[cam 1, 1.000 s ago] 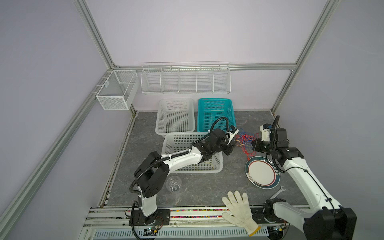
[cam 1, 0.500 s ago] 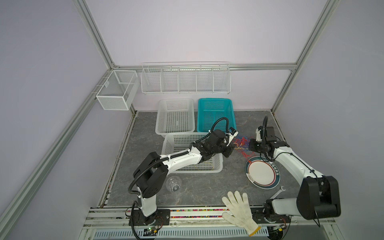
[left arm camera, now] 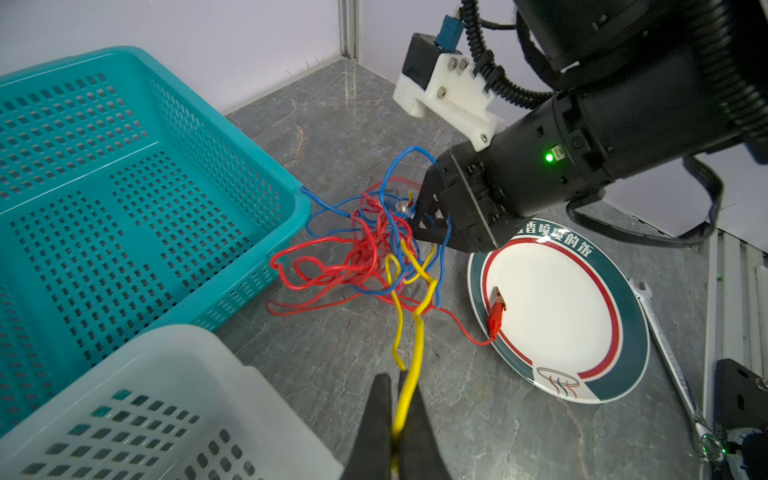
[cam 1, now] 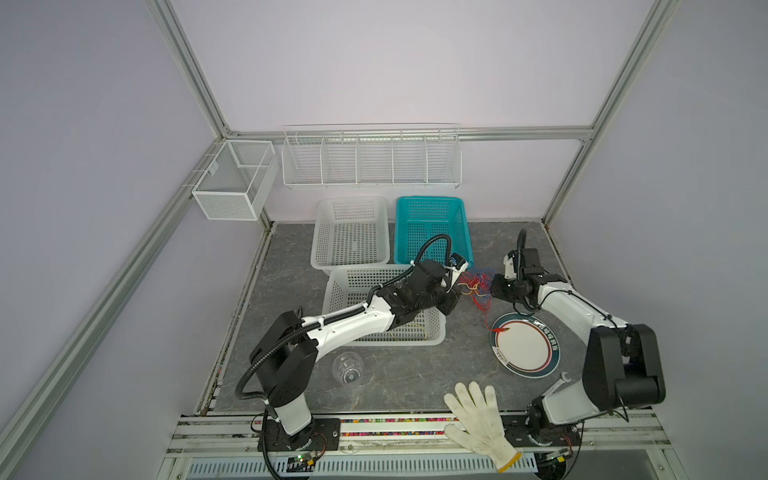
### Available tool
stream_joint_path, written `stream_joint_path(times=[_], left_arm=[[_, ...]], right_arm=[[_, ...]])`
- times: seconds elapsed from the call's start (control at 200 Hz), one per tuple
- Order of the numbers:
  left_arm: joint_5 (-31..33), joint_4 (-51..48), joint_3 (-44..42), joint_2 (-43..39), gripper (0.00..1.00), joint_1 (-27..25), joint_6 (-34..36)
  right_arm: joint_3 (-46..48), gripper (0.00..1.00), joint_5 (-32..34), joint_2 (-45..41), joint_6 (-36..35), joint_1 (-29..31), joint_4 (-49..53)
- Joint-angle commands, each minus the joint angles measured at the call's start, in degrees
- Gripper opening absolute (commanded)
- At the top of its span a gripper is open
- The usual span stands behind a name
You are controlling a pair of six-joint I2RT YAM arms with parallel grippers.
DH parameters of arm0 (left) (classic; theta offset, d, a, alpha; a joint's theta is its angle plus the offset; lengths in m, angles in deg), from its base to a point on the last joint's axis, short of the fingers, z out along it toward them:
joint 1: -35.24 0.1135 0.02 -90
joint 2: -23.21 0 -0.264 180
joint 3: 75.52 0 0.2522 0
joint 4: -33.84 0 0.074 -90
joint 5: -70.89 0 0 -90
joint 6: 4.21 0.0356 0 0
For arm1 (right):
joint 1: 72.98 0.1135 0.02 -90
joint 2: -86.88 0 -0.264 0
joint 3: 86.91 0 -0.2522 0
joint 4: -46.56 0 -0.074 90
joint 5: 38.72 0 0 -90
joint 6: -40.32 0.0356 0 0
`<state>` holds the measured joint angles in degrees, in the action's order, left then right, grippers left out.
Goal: Untangle the cables
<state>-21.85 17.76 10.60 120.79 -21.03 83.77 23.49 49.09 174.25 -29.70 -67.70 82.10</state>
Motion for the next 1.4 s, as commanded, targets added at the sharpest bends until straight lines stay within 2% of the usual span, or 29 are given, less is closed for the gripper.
stream_joint_path(times=[0.0,0.14,0.5,0.62,0.725,0.89,1.395], left_arm=[[3.7,-0.5,-0.2,-4.8,0.0,0.3,1.8],[3.5,-1.7,1.1,-2.5,0.0,0.3,1.5],[3.6,-2.8,3.4,1.0,0.0,0.2,1.1],[3.1,-2.6,4.0,1.5,0.0,0.3,0.9],[2.7,-2.4,4.4,1.9,0.0,0.3,0.6],[1.4,-1.9,4.3,1.8,0.0,0.3,0.4],[-3.0,0.4,4.0,0.8,0.0,0.2,-0.2]], right_arm=[[-0.6,0.42,7.0,1.2,-0.3,-2.3,-0.6],[0.0,0.58,3.4,-2.0,-0.6,-2.3,-0.8],[2.0,0.81,4.0,-16.4,-1.2,-2.3,3.5],[3.3,0.92,-2.3,-21.0,-1.5,-2.2,1.5],[3.2,1.0,-8.2,-21.8,-2.2,-2.0,0.3],[2.4,0.97,-8.2,-17.9,-1.7,-1.3,-0.9],[2.3,0.98,-15.9,-1.8,0.4,0.1,-12.3]])
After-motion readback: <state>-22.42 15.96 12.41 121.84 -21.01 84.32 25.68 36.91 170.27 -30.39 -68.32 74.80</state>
